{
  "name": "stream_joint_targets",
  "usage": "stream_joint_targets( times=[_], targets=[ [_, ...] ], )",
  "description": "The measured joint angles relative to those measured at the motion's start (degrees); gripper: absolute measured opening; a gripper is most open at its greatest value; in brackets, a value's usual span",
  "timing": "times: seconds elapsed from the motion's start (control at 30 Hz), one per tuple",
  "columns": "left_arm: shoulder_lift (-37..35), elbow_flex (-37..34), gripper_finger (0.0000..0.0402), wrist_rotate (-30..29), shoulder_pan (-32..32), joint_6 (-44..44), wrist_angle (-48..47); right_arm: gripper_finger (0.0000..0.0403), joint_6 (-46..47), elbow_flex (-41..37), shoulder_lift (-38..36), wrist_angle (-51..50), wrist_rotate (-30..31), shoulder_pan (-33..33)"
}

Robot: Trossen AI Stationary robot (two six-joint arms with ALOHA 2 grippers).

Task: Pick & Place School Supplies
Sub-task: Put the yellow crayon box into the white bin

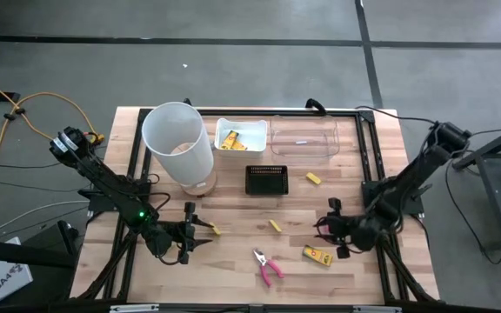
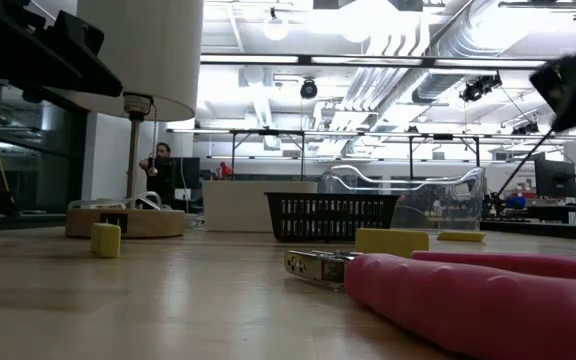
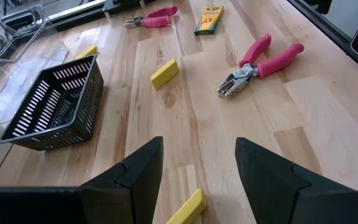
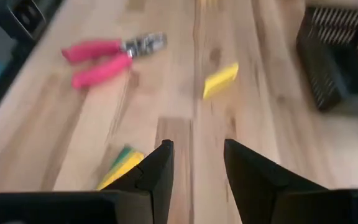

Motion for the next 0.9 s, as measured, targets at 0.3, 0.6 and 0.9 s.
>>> stream_joint_targets(
  times=[0.3,0.6,0.9],
  targets=[
    [0.0,0.0,0.0193,-0.01,0.0,0.01,-0.01,0.0133,12.28,0.0,5.97,0.14,-5.08,2.52],
    [0.0,0.0,0.0193,-0.01,0.0,-0.01,0.0,0.0133,17.02,0.0,5.93,0.2,-8.67,4.07],
    [0.0,0.0,0.0193,0.0,0.0,-0.01,-0.01,0.0133,13.84,0.0,5.93,0.13,-8.31,3.83]
  ],
)
